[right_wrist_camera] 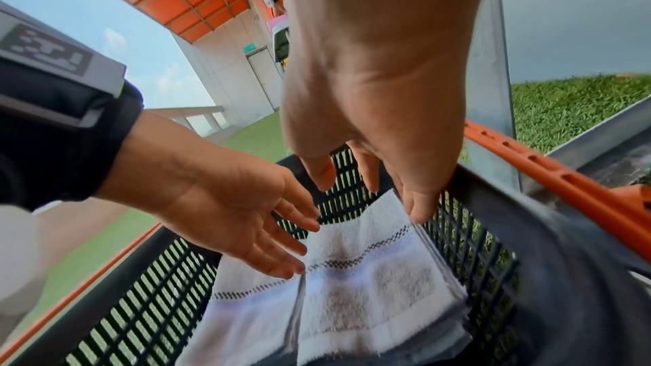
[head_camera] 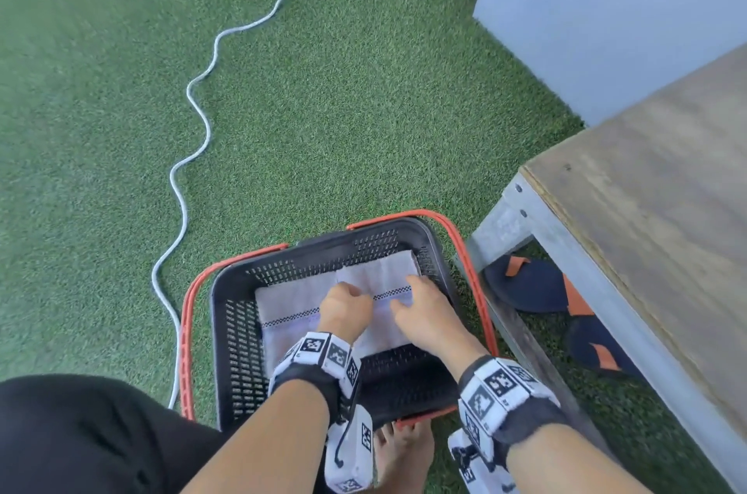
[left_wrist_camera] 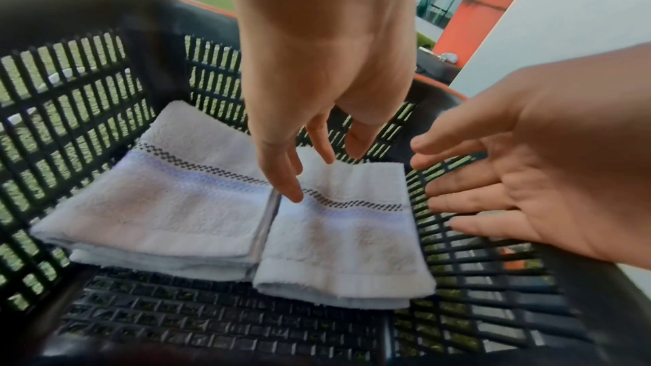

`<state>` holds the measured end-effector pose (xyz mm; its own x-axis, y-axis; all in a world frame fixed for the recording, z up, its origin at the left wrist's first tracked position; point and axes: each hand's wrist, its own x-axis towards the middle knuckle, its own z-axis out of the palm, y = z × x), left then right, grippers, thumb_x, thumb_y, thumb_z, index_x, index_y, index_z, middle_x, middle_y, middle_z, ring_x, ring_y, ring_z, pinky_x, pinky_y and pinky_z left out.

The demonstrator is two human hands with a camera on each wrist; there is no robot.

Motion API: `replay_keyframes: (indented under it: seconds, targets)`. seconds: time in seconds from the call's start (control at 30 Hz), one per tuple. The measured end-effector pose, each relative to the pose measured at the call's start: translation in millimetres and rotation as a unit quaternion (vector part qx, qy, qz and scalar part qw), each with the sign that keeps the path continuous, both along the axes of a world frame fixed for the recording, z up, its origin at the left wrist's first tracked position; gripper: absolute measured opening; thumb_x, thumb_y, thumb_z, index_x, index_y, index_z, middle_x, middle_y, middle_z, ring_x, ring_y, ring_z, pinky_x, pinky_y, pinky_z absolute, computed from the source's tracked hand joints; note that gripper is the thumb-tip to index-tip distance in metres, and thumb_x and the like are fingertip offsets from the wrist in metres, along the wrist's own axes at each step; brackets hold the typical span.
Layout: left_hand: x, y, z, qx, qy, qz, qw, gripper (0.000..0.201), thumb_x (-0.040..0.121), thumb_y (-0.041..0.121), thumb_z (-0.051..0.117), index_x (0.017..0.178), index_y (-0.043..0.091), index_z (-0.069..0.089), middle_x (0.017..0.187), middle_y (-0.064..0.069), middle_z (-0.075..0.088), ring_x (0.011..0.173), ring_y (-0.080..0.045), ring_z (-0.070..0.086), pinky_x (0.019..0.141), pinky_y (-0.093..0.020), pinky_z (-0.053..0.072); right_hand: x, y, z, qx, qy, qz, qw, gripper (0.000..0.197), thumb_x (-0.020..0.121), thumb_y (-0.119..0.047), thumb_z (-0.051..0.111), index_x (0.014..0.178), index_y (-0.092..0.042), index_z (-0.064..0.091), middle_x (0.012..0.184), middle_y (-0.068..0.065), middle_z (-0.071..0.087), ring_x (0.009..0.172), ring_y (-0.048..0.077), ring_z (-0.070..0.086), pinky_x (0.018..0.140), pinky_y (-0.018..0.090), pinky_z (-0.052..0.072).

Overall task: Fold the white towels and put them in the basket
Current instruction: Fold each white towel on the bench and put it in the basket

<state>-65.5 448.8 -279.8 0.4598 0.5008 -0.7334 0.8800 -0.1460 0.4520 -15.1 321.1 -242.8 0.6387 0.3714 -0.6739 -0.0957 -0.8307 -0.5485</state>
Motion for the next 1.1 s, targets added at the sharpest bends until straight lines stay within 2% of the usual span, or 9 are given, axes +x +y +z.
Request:
replay_keyframes:
  seconds: [0.13,0.23,0.37,0.47,0.6,0.73,0.83,0.97,1.1]
  targets:
    - [13.4,-11.8,38.2,0.024,-0.080,0.029,0.996,0.018,0.091,0.020,0.052,0.106,0.016,0.061,0.104,-0.009,0.069,0.092,-0.026,0.065,0.078,-0.033,0.053,3.2,-6.2,31.7,0.041,-0.038,-0.036,0.998,0.052,0.099,-0.029,0.051,0.147,-0.015,0.040,0.149,0.007,0.043,0.133,0.023,0.045,0.105,0.031,0.037]
    - [24.3,-22.1,80.7,0.037,-0.162,0.047,0.985,0.013,0.090,0.019,0.055,0.096,0.014,0.065,0.094,-0.006,0.070,0.085,-0.024,0.066,0.073,-0.032,0.055,3.2,-11.7,67.3,0.096,-0.098,-0.087,0.987,0.039,0.098,-0.032,0.055,0.134,-0.017,0.054,0.134,0.003,0.057,0.118,0.018,0.056,0.098,0.028,0.043]
    - [32.0,-42.6,146.1,0.022,-0.257,0.029,0.966,0.008,0.088,0.019,0.056,0.088,0.020,0.064,0.090,-0.006,0.071,0.081,-0.023,0.070,0.079,-0.043,0.060,-8.5,-31.5,131.6,0.220,-0.176,-0.192,0.940,0.020,0.097,-0.026,0.057,0.113,-0.015,0.063,0.105,-0.003,0.067,0.085,0.000,0.059,0.071,0.000,0.037]
    - [32.4,-65.9,196.1,0.012,-0.318,-0.002,0.948,0.009,0.094,0.012,0.054,0.093,0.018,0.062,0.089,-0.007,0.071,0.072,-0.019,0.067,0.070,-0.038,0.059,-22.7,-59.4,177.5,0.280,-0.223,-0.231,0.905,0.015,0.099,-0.024,0.054,0.105,-0.015,0.064,0.093,-0.011,0.066,0.077,-0.015,0.057,0.068,0.002,0.038]
    - [30.2,-108.3,250.3,-0.009,-0.376,-0.058,0.925,0.009,0.095,0.013,0.055,0.094,0.016,0.062,0.085,-0.004,0.071,0.070,-0.019,0.067,0.071,-0.040,0.057,-42.2,-109.5,221.4,0.283,-0.290,-0.274,0.872,0.017,0.101,-0.029,0.052,0.096,-0.018,0.064,0.084,-0.010,0.066,0.073,-0.002,0.057,0.069,0.020,0.040]
    - [28.4,-166.2,290.7,-0.032,-0.382,-0.156,0.910,0.009,0.096,0.014,0.053,0.097,0.014,0.062,0.086,-0.005,0.072,0.068,-0.017,0.063,0.067,-0.030,0.054,-63.6,-175.9,252.8,0.262,-0.324,-0.299,0.858,0.023,0.103,-0.032,0.048,0.098,-0.017,0.064,0.090,-0.010,0.065,0.078,-0.008,0.056,0.070,0.009,0.039]
    - [25.6,-222.4,308.9,-0.055,-0.370,-0.271,0.887,0.007,0.095,0.015,0.055,0.098,0.012,0.062,0.086,-0.007,0.071,0.062,-0.017,0.060,0.054,-0.023,0.047,-81.0,-232.3,265.0,0.227,-0.342,-0.337,0.847,0.023,0.104,-0.034,0.046,0.098,-0.019,0.062,0.084,-0.012,0.059,0.074,-0.003,0.053,0.066,0.016,0.037]
    - [11.5,-303.6,315.1,-0.068,-0.342,-0.438,0.829,0.011,0.092,0.020,0.059,0.082,0.017,0.063,0.088,-0.012,0.071,0.076,-0.024,0.064,0.069,-0.030,0.047,-109.1,-305.3,266.5,0.166,-0.348,-0.399,0.832,0.024,0.104,-0.037,0.044,0.098,-0.020,0.060,0.085,-0.008,0.058,0.077,0.007,0.053,0.067,0.027,0.037]
    - [-15.0,-379.0,306.3,-0.031,-0.302,-0.596,0.743,0.023,0.096,0.028,0.058,0.111,0.014,0.066,0.112,-0.006,0.066,0.103,-0.022,0.060,0.084,-0.030,0.046,-142.8,-376.9,260.0,0.095,-0.347,-0.461,0.811,0.024,0.103,-0.036,0.045,0.106,-0.018,0.060,0.096,-0.005,0.060,0.086,0.012,0.055,0.068,0.029,0.037]
